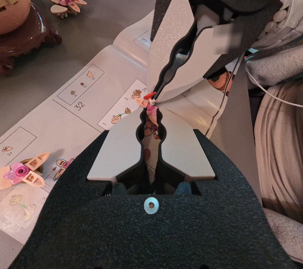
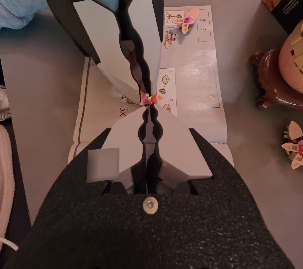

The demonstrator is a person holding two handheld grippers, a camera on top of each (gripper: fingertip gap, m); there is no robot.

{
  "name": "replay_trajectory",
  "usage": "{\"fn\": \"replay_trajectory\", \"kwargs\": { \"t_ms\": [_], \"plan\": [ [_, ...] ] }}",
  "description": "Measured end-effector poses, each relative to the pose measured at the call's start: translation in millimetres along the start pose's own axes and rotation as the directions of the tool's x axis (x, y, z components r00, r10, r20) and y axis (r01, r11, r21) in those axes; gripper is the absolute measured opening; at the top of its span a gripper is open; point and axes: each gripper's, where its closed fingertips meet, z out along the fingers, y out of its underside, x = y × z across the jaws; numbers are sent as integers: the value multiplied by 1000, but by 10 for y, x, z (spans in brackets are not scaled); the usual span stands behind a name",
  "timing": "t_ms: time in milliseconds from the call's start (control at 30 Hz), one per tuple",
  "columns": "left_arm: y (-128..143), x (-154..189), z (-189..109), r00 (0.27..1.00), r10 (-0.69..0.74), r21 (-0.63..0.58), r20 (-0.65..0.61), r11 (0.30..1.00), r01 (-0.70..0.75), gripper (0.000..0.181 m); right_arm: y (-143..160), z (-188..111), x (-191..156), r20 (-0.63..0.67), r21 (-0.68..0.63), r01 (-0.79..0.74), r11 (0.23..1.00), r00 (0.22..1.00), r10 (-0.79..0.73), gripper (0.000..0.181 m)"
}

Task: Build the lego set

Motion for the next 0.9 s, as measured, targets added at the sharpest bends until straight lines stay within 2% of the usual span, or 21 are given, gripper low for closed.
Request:
{"fn": "replay_trajectory", "kwargs": {
  "t_ms": [33, 267, 433, 500, 633, 900],
  "plan": [
    [-1, 0, -1, 1000, -3, 0, -3, 1000, 3, 11, 1, 1, -1, -11, 1, 10, 1000, 1000, -10, 3],
    [-1, -2, -1, 1000, -21, 3, -15, 1000, 21, 11, 0, 2, -9, -67, 28, 55, 998, 996, -53, 3],
    [-2, 0, -3, 999, -40, 4, -32, 999, 40, 11, -2, -53, -37, -141, 25, 208, 978, 969, -203, 0],
    [-2, 0, -3, 998, -44, 4, -36, 999, 45, 11, -22, -87, -62, -183, 24, 318, 948, 933, -309, 0],
    [-3, 0, -3, 998, -48, 3, -39, 999, 49, 11, -58, -102, 9, -332, -65, 508, 859, 801, -499, 0],
    [-5, -1, -2, 998, -48, 4, -39, 999, 48, 11, -16, -26, 5, -296, -114, 500, 859, 808, -510, 0]
  ]
}}
